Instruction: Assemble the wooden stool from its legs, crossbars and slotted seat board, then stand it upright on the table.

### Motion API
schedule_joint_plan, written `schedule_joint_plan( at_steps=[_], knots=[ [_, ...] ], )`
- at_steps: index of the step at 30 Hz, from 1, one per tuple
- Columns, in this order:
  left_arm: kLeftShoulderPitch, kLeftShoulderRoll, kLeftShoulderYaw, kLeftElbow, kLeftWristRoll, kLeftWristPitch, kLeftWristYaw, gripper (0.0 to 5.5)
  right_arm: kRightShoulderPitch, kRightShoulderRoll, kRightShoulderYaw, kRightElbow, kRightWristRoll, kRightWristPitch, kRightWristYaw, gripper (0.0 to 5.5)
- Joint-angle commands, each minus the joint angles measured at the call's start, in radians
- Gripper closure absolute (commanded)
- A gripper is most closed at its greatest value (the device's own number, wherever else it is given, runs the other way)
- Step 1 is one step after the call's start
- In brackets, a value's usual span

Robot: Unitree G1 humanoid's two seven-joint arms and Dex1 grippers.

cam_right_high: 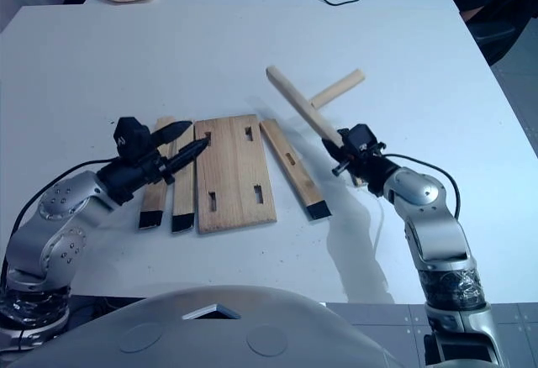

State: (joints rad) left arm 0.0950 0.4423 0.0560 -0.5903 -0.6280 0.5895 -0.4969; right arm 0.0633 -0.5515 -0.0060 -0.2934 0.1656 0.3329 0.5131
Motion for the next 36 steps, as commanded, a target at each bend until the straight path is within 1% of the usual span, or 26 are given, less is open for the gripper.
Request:
schedule_joint_plan(
  at_steps=[1,5,6,9,13,16,23,32,34,36],
  knots=[
    [-0.119,-0.102,0.041,-0.007,-0.196,0.122,0.123,2.78,-0.092,0.041,-0.012,-0.02,-0.072,-0.203,-0.061,4.45],
    [-0.204,-0.168,0.091,0.014,-0.476,0.196,0.206,2.78,-0.141,0.064,0.026,-0.044,-0.143,-0.411,-0.077,4.45],
    [-0.217,-0.173,0.103,0.019,-0.54,0.204,0.221,2.58,-0.152,0.069,0.032,-0.047,-0.151,-0.445,-0.077,4.45],
    [-0.256,-0.177,0.137,0.038,-0.735,0.205,0.282,2.21,-0.177,0.076,0.045,-0.049,-0.176,-0.52,-0.074,4.45],
    [-0.314,-0.161,0.145,0.061,-0.861,0.188,0.36,2.16,-0.19,0.084,0.064,-0.065,-0.161,-0.565,-0.052,4.45],
    [-0.334,-0.149,0.136,0.056,-0.902,0.18,0.375,2.16,-0.189,0.092,0.09,-0.086,-0.144,-0.577,-0.029,4.45],
    [-0.341,-0.104,0.098,0.038,-0.875,0.176,0.345,2.16,-0.163,0.104,0.137,-0.145,-0.126,-0.565,0.008,4.45],
    [-0.347,-0.073,0.103,0.033,-0.893,0.156,0.325,2.16,-0.122,0.093,0.172,-0.154,-0.154,-0.583,0.036,4.45],
    [-0.343,-0.066,0.102,0.032,-0.895,0.154,0.319,2.35,-0.118,0.09,0.174,-0.149,-0.162,-0.591,0.041,4.45],
    [-0.338,-0.059,0.101,0.029,-0.897,0.155,0.305,2.72,-0.113,0.089,0.173,-0.147,-0.166,-0.594,0.044,4.45]
  ],
)
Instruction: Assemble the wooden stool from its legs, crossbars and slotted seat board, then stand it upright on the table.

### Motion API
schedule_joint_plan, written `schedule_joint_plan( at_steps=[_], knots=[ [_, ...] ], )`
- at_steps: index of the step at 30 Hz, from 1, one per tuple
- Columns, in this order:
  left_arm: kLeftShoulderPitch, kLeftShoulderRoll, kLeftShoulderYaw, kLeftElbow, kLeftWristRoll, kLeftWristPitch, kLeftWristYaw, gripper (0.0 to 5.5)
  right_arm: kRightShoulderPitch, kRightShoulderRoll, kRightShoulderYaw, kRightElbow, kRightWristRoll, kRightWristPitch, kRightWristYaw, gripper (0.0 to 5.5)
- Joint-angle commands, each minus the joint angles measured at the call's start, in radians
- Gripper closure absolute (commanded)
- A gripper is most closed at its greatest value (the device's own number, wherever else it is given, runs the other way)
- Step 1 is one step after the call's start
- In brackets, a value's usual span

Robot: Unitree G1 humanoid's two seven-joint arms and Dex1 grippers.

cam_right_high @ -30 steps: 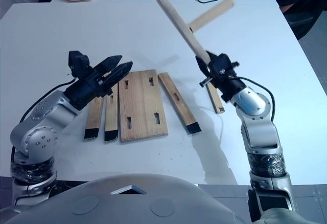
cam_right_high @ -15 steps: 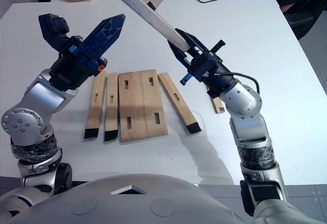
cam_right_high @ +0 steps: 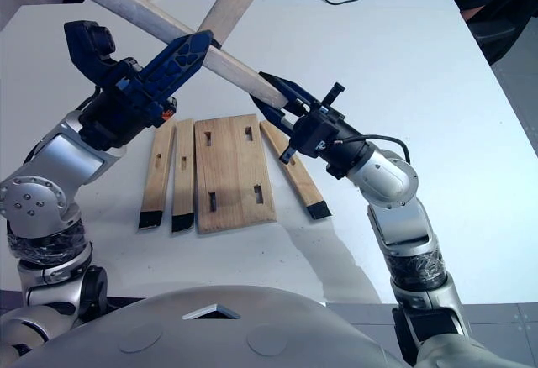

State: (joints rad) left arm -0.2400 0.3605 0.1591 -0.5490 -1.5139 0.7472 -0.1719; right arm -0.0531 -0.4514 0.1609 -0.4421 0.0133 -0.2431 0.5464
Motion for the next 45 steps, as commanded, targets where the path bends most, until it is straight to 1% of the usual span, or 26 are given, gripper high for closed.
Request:
schedule_joint_plan(
  at_steps=[1,3,5,9,10,16,20,23,27,31,34,37,45],
  knots=[
    [0.0,0.028,-0.003,-0.017,-0.01,-0.002,-0.03,2.83,0.003,-0.011,0.005,0.004,-0.014,-0.019,0.012,4.45],
    [0.006,0.036,-0.006,-0.026,-0.008,-0.002,-0.044,3.28,0.003,-0.011,0.002,0.007,-0.014,-0.021,0.013,4.45],
    [0.017,0.047,-0.008,-0.035,0.001,-0.003,-0.066,3.41,0.001,-0.012,0.001,0.012,-0.012,-0.023,0.016,4.45],
    [0.027,0.059,-0.011,-0.037,0.024,-0.013,-0.086,3.42,0.0,-0.018,-0.001,0.019,-0.011,-0.023,0.029,4.45],
    [0.027,0.061,-0.013,-0.034,0.031,-0.016,-0.088,3.42,0.001,-0.022,0.001,0.02,-0.011,-0.028,0.036,4.09],
    [0.028,0.074,-0.009,-0.027,0.049,-0.023,-0.104,3.42,0.018,-0.042,0.009,0.032,0.002,-0.016,0.066,3.27],
    [0.031,0.101,0.015,-0.025,0.058,-0.026,-0.119,3.42,0.016,-0.042,-0.025,0.085,0.028,0.015,0.064,3.2],
    [0.047,0.16,0.077,-0.024,0.045,-0.02,-0.152,3.42,0.017,-0.057,-0.052,0.174,0.013,0.003,0.056,3.2],
    [0.122,0.292,0.143,-0.045,0.088,0.021,-0.278,3.42,0.016,-0.072,-0.092,0.302,-0.008,-0.038,0.036,3.2],
    [0.251,0.446,0.178,-0.112,0.206,0.045,-0.491,3.42,0.007,-0.087,-0.127,0.376,-0.029,-0.073,0.01,3.2],
    [0.329,0.516,0.196,-0.162,0.286,0.025,-0.622,3.42,0.001,-0.088,-0.14,0.39,-0.031,-0.084,0.001,3.2],
    [0.372,0.553,0.177,-0.177,0.381,-0.006,-0.703,3.42,0.005,-0.086,-0.141,0.388,-0.033,-0.088,-0.005,3.2],
    [0.438,0.567,0.123,-0.151,0.592,-0.097,-0.798,3.42,0.007,-0.079,-0.129,0.382,-0.036,-0.087,-0.006,3.2]
  ],
)
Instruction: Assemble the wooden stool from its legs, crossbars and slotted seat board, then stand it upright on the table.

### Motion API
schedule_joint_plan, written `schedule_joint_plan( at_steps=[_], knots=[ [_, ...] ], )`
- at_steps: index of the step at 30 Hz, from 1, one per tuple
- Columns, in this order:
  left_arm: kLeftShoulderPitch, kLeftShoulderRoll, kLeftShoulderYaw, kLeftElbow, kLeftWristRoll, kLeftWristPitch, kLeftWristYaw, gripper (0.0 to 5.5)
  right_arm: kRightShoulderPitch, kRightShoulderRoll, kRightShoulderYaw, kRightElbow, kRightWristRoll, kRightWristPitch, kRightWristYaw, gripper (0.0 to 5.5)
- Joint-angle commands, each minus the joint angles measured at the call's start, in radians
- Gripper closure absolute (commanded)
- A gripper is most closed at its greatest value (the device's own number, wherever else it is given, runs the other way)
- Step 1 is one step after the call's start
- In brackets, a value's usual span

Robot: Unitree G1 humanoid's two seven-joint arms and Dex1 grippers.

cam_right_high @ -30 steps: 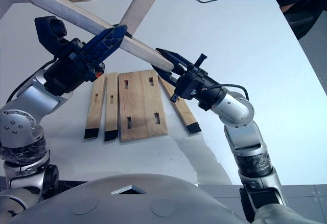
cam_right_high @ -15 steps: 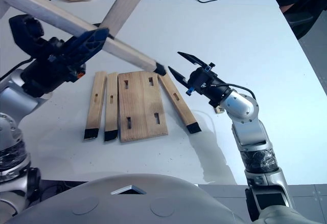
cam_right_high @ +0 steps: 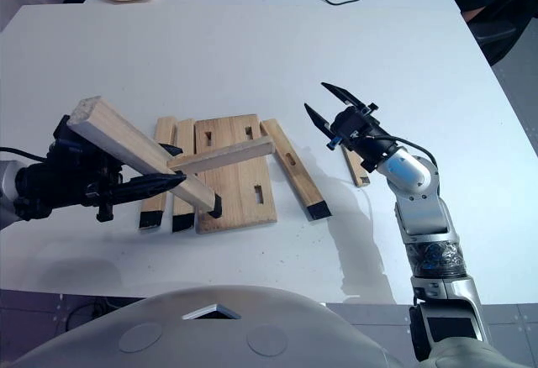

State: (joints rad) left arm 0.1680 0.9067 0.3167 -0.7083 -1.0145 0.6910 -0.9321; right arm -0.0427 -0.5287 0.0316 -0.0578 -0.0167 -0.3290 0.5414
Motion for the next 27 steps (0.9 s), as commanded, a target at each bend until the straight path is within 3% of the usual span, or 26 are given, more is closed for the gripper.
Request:
schedule_joint_plan(
  at_steps=[1,27],
  knots=[
    [0.035,0.017,-0.045,0.013,0.115,-0.051,-0.043,3.42,-0.004,-0.001,0.003,-0.002,-0.007,-0.001,0.0,3.2],
    [0.004,-0.005,-0.272,0.113,0.394,-0.229,-0.069,3.46,-0.013,0.003,0.043,0.001,-0.005,-0.002,0.036,3.2]
  ],
)
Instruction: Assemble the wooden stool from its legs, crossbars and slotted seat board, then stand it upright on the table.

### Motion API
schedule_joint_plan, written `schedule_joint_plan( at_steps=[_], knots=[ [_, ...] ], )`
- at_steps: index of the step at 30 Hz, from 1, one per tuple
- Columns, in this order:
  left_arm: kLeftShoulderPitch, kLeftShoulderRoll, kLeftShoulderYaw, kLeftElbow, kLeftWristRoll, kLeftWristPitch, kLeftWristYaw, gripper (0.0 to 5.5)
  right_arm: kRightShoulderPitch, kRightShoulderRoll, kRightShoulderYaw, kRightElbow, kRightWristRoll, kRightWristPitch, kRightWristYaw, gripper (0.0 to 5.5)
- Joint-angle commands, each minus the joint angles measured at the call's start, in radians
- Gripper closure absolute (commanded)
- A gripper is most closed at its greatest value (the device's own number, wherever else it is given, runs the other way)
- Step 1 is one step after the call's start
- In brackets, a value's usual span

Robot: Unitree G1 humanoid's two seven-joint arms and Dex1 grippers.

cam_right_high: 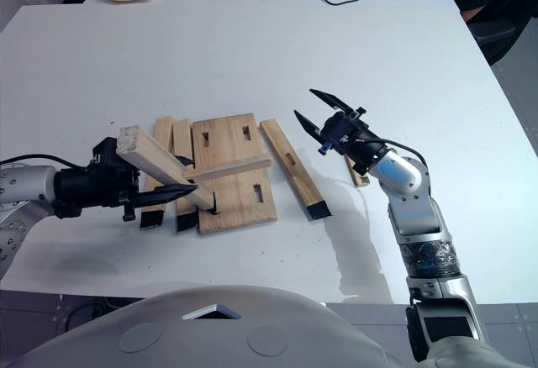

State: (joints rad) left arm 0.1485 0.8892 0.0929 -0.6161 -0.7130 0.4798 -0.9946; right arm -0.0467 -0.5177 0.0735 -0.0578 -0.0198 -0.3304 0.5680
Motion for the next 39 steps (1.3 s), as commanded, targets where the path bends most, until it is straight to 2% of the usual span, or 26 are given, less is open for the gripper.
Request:
schedule_joint_plan(
  at_steps=[1,10,15,17,18,24,29,33,36,39],
  knots=[
    [0.035,0.017,-0.067,0.019,0.115,-0.031,-0.01,3.46,-0.009,-0.009,0.001,0.001,-0.001,0.0,0.01,3.2],
    [0.11,0.017,-0.196,0.067,0.272,-0.158,-0.01,3.46,-0.012,-0.006,0.004,0.003,-0.002,0.006,0.015,3.2],
    [0.059,0.005,-0.217,0.09,0.262,-0.114,0.041,3.46,-0.014,-0.003,0.009,0.004,-0.005,0.008,0.015,3.2],
    [0.039,-0.001,-0.206,0.094,0.245,-0.11,0.061,3.46,-0.014,-0.001,0.01,0.005,-0.006,0.009,0.013,3.2],
    [0.029,-0.007,-0.199,0.101,0.242,-0.109,0.074,3.1,-0.013,-0.001,0.01,0.004,-0.006,0.01,0.012,3.2],
    [0.028,-0.002,-0.149,0.102,0.275,-0.087,0.101,2.26,0.011,0.005,0.01,-0.007,-0.016,0.011,-0.003,3.2],
    [0.15,0.002,-0.009,0.043,0.24,-0.024,0.145,2.22,0.037,0.006,0.003,-0.023,-0.02,0.016,-0.021,3.2],
    [0.261,-0.062,0.089,-0.067,0.259,0.094,0.307,2.22,0.077,0.007,-0.009,-0.048,-0.034,0.019,-0.045,3.2],
    [0.324,-0.115,0.122,-0.153,0.249,0.225,0.429,2.22,0.09,0.013,-0.018,-0.065,-0.037,0.031,-0.068,3.2],
    [0.33,-0.153,0.093,-0.172,0.261,0.321,0.504,2.22,0.104,0.021,-0.012,-0.075,-0.046,0.035,-0.088,3.2]
  ],
)
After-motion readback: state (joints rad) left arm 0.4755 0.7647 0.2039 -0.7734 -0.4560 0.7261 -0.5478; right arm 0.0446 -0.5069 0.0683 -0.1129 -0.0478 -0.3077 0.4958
